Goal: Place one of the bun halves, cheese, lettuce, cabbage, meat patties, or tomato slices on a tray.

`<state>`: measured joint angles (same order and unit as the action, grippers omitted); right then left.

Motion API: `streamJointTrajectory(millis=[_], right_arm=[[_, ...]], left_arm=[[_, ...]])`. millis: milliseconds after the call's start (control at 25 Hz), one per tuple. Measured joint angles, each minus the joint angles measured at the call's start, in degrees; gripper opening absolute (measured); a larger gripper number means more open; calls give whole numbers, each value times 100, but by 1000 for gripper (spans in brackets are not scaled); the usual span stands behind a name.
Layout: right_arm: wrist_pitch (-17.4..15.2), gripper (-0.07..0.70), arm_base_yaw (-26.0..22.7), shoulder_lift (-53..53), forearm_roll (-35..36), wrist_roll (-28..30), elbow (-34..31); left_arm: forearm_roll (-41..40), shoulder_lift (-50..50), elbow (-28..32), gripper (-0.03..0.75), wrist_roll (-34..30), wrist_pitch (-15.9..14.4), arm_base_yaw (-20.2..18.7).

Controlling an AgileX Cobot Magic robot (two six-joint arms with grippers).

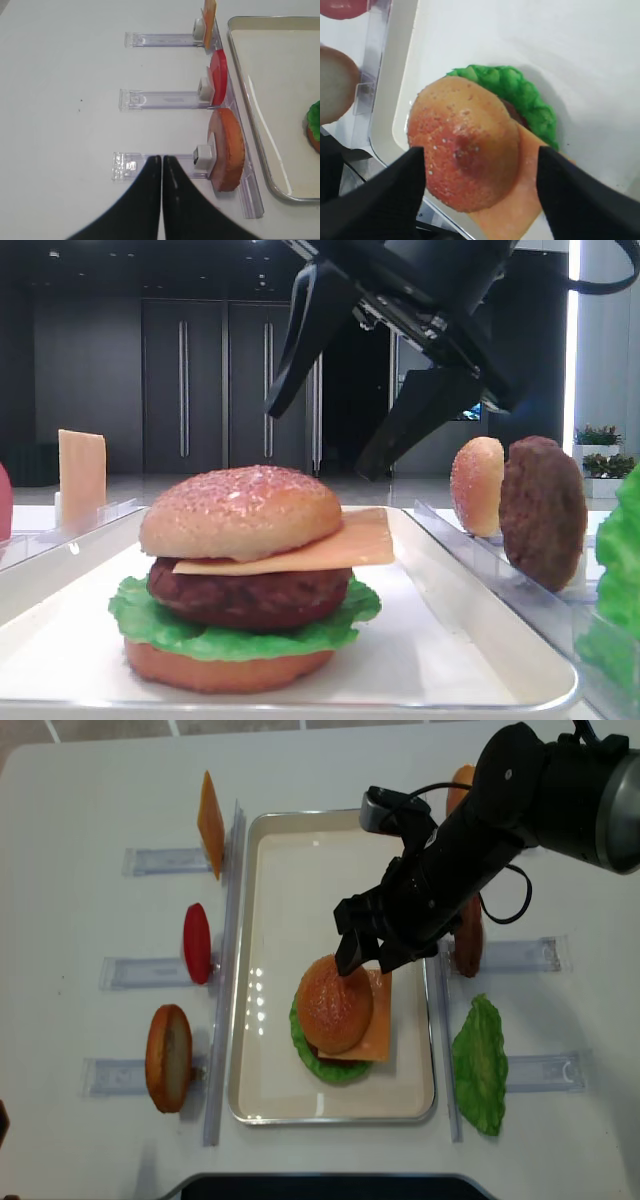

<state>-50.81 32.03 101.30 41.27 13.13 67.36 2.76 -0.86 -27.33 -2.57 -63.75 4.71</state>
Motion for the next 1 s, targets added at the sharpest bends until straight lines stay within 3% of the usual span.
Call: streamJointTrajectory(millis=[240, 640, 840, 1000], right_arm=[[-263, 482, 0, 0, -509, -452, 520], [-1037, 482, 0, 0, -2291, -1840, 1631], [-1435, 482, -86, 0, -2708, -1960, 2092], [-1645, 482, -437, 0, -2762, -1960, 2231]], left_arm=[[0, 0, 0, -1, 0, 0, 0], [0, 0, 0, -1, 0, 0, 0], [0, 0, 0, -1, 0, 0, 0], [0, 0, 0, -1, 0, 0, 0]])
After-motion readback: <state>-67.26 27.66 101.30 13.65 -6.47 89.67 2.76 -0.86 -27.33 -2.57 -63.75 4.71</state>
